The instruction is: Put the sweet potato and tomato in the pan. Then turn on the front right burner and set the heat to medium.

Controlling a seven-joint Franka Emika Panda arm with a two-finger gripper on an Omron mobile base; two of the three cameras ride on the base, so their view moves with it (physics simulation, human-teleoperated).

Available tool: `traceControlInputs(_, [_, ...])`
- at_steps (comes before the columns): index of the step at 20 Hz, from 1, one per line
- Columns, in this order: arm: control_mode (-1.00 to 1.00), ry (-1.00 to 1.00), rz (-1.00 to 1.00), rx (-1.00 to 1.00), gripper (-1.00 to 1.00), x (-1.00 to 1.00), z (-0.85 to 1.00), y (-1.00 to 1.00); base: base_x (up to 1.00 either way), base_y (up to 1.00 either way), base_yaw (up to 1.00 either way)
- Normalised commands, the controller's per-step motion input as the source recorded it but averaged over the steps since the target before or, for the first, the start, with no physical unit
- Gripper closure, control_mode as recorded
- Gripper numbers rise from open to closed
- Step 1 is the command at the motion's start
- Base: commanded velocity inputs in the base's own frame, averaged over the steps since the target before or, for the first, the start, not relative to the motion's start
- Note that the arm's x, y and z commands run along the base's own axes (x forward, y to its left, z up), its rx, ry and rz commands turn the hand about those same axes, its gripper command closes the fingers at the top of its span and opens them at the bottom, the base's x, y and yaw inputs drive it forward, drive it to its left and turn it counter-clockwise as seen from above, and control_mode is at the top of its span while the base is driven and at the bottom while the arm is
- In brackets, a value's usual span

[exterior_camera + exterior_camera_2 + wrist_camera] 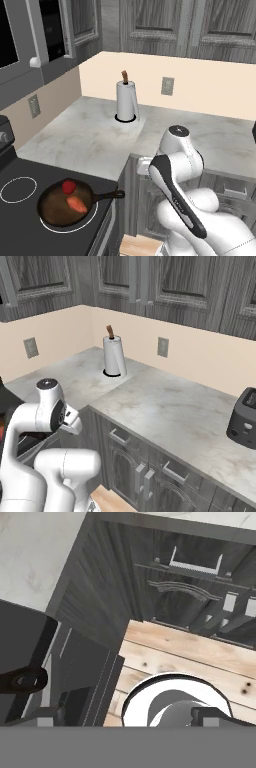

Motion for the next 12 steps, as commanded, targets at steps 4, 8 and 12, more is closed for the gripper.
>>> traceControlInputs(4, [-1.0, 0.01, -0.01, 0.0, -1.0, 0.03, 0.0, -0.26, 0.0, 0.0, 0.0])
traceControlInputs(8, [-1.0, 0.0, 0.0, 0.0, -1.0, 0.0, 0.0, -0.26, 0.0, 0.0, 0.0])
traceControlInputs(12, [-1.0, 0.0, 0.0, 0.0, -1.0, 0.0, 0.0, -0.31, 0.0, 0.0, 0.0])
